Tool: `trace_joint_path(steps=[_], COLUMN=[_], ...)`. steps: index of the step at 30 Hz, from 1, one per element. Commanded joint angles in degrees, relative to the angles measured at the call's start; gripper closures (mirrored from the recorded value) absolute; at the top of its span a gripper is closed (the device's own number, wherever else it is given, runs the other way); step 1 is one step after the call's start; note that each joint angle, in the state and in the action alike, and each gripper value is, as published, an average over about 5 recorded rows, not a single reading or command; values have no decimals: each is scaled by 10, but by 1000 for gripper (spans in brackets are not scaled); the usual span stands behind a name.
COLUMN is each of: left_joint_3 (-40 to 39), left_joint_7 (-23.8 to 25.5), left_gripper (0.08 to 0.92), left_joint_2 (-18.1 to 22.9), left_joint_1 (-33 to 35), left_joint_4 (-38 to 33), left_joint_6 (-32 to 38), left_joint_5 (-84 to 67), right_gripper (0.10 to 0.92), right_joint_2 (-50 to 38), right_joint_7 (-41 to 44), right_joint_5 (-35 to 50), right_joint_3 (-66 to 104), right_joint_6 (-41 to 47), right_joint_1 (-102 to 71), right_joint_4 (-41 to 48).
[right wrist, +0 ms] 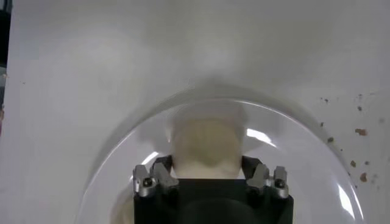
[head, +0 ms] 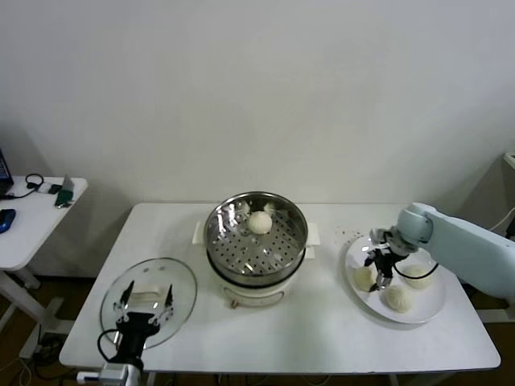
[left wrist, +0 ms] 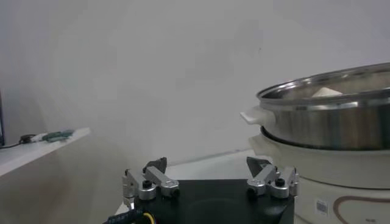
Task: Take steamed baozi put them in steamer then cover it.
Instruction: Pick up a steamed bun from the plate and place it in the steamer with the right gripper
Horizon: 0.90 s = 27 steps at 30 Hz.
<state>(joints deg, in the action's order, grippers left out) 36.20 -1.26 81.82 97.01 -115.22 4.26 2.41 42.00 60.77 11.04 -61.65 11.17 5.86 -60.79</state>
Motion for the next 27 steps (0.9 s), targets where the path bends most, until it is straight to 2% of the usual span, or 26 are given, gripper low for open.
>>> trace_joint_path(steps=[1, 7, 14, 20, 27], left_joint_3=[0, -1, -4, -10, -21], left_joint_7=[0, 0, 0, 0, -2], left_gripper=[177, 177, 177, 177, 177], left_joint_2=[0, 3, 4, 2, -2], left_joint_1=[1, 2, 5, 7, 5], left_joint_4=[-2, -7, -13, -14, -20], left_joint_6=[0, 0, 0, 0, -3], left_joint_5=[0, 0, 0, 0, 10], right_gripper=[328, 338, 341, 338, 338], right_joint_2=[0, -16, -21, 40, 126], right_joint_7=[2, 0, -6, -8, -23], right_joint_5=[8, 50, 179, 312, 404], right_joint_3=[0, -31, -169, -296, -341], right_joint_6=[0, 6, 16, 22, 39], right_joint_1=[3, 55, 245, 429, 507], right_joint_4=[3, -17, -54, -66, -81])
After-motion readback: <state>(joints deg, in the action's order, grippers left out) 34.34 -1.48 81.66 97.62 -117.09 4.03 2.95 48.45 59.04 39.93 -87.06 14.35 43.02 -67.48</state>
